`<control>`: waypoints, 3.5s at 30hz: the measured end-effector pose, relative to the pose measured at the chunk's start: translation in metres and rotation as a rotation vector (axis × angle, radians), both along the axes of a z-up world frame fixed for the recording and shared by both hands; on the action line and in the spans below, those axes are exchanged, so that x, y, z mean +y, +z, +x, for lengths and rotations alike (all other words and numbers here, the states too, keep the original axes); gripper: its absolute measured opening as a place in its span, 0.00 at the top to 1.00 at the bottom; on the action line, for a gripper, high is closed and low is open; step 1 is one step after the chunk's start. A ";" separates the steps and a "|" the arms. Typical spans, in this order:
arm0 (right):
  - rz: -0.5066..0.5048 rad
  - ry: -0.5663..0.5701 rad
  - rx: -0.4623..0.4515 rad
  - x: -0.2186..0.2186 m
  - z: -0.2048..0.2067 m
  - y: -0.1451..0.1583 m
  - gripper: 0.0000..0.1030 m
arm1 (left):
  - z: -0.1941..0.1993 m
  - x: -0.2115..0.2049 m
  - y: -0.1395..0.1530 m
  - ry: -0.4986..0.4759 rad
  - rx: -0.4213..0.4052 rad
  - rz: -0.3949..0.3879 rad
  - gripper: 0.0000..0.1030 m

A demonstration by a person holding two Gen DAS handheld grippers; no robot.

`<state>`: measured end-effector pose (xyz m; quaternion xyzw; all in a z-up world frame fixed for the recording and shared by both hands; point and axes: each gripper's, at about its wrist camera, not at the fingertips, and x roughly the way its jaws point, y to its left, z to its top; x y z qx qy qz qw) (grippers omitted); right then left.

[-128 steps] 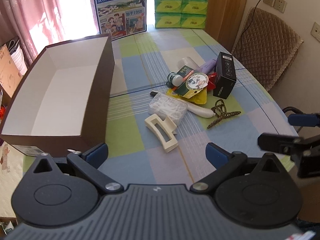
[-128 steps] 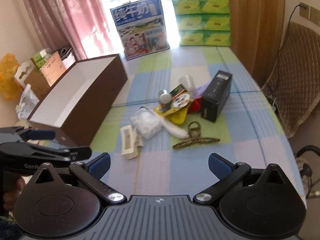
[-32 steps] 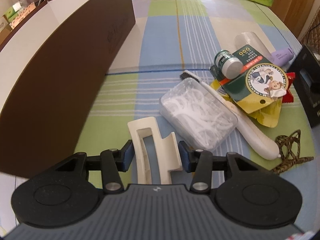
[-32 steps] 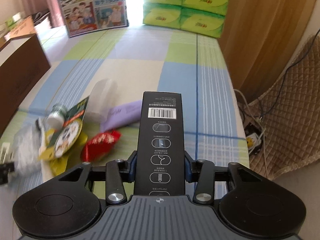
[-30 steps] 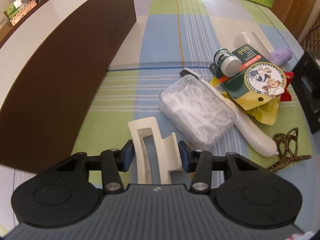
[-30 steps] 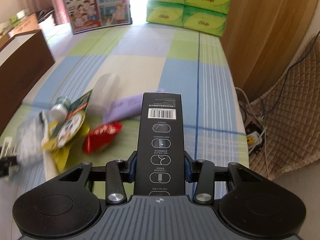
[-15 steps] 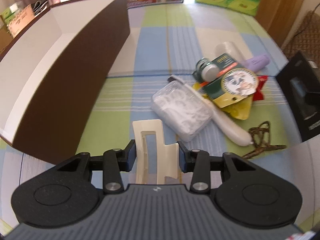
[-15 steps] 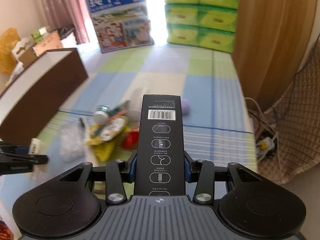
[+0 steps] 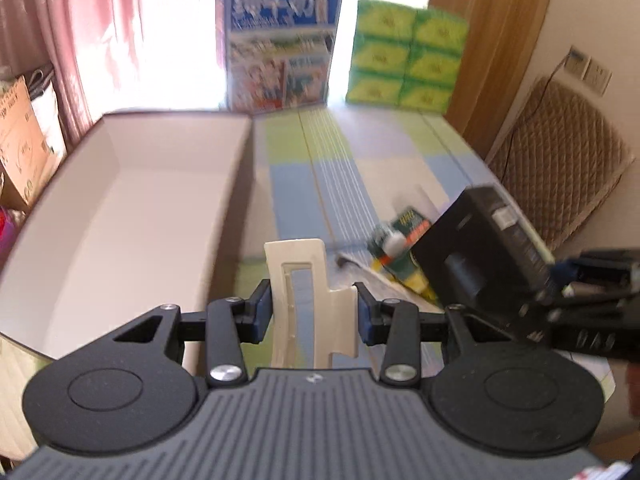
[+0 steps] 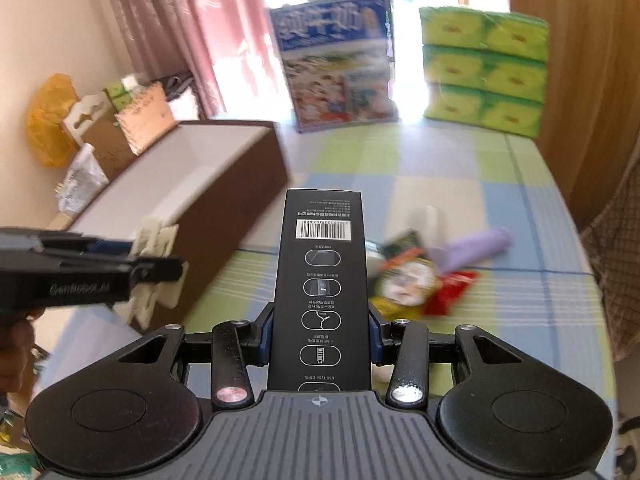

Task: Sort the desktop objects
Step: 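Carry the hair clip and black box into the open box with both tools, then open both tools to release the hair clip and black box inside the box, then withdraw both tools from the box back toward the remaining items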

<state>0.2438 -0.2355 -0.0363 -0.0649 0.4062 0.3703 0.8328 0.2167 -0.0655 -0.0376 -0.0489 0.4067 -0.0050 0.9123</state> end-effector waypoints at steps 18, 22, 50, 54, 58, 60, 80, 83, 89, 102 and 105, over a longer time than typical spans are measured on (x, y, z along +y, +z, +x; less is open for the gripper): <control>0.095 0.072 -0.050 0.209 0.007 0.021 0.61 | 0.043 0.174 0.025 0.076 -0.057 0.035 0.65; 0.051 0.031 -0.042 0.244 0.034 -0.002 0.61 | 0.070 0.198 0.008 0.073 -0.032 0.038 0.65; -0.185 -0.090 -0.057 0.315 0.127 -0.087 0.61 | 0.221 0.225 -0.092 -0.091 0.117 0.206 0.64; -0.179 -0.078 -0.057 0.316 0.127 -0.088 0.61 | 0.224 0.220 -0.093 -0.093 0.104 0.239 0.54; -0.163 -0.071 -0.057 0.313 0.128 -0.088 0.61 | 0.223 0.219 -0.092 -0.094 0.103 0.260 0.47; -0.146 -0.078 -0.064 0.311 0.128 -0.086 0.61 | 0.220 0.220 -0.089 -0.096 0.099 0.261 0.42; 0.024 0.030 -0.074 0.257 0.066 -0.035 0.04 | 0.120 0.216 -0.032 -0.036 0.072 0.277 0.14; 0.030 0.041 -0.085 0.246 0.051 -0.026 0.02 | 0.101 0.210 -0.025 -0.021 0.074 0.267 0.13; 0.070 0.064 -0.105 0.220 0.022 -0.005 0.02 | 0.064 0.197 -0.004 0.026 0.050 0.245 0.13; 0.185 0.156 -0.159 0.152 -0.034 0.044 0.02 | -0.025 0.156 0.031 0.120 -0.009 0.229 0.11; 0.217 0.163 -0.152 0.136 -0.043 0.051 0.02 | -0.044 0.148 0.037 0.142 -0.022 0.224 0.11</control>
